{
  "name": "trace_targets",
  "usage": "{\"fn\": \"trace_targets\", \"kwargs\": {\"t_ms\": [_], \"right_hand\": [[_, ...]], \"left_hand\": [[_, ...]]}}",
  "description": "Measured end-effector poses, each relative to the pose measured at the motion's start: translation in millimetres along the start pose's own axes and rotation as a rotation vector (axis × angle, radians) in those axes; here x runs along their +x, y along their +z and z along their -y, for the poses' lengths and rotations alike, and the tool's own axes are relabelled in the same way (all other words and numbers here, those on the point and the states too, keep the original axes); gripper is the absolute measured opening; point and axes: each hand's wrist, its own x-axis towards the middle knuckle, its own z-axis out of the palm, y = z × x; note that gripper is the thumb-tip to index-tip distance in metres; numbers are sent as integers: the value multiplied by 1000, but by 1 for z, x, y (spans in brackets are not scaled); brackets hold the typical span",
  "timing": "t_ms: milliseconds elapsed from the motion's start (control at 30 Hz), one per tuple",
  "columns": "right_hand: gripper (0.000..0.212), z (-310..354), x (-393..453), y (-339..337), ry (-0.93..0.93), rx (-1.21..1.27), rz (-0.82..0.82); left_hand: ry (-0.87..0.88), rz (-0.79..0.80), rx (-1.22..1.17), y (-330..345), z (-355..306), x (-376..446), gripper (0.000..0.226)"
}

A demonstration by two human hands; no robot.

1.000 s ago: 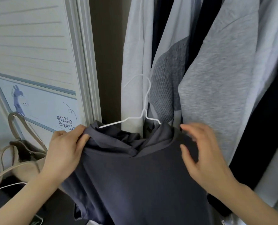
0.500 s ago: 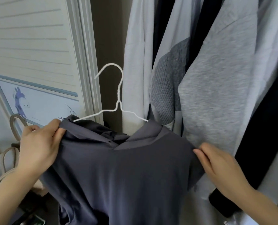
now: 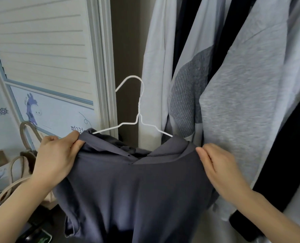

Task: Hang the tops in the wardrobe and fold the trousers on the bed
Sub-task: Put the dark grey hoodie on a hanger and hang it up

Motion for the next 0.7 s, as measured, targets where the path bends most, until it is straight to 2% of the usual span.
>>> {"fn": "trace_targets", "kwargs": {"t_ms": [67,200,267,367,433,500,633,700], "right_hand": [[39,0,-2,-2,-13,-59,-118],[29,-2,-19,-10,-56,-206,-212],[24,3,-24,-13,-78,-263,-246],[32,16,-9,-15,-58,-122,-47],[42,26,8,-14,81,96,131],[43,36,21,-11,172,293,250],[37,59,30,-5,141,366,307],[32,63,31,-4,134,403,333]], "left_hand": [[16,16,6,-1,4,1,26],[-32,59,-15,-2,16,-3,24],[-51,33,-38,-3,20,-5,25],[-10,-13,-112,-6,11,0,28],[35,-30,-101,-8,4,7,28],[108,-12,-48,-10,-1,16,27],[329,67,17,-10,-20,30,21],[370,53,-6,-7,-27,37,29]]}}
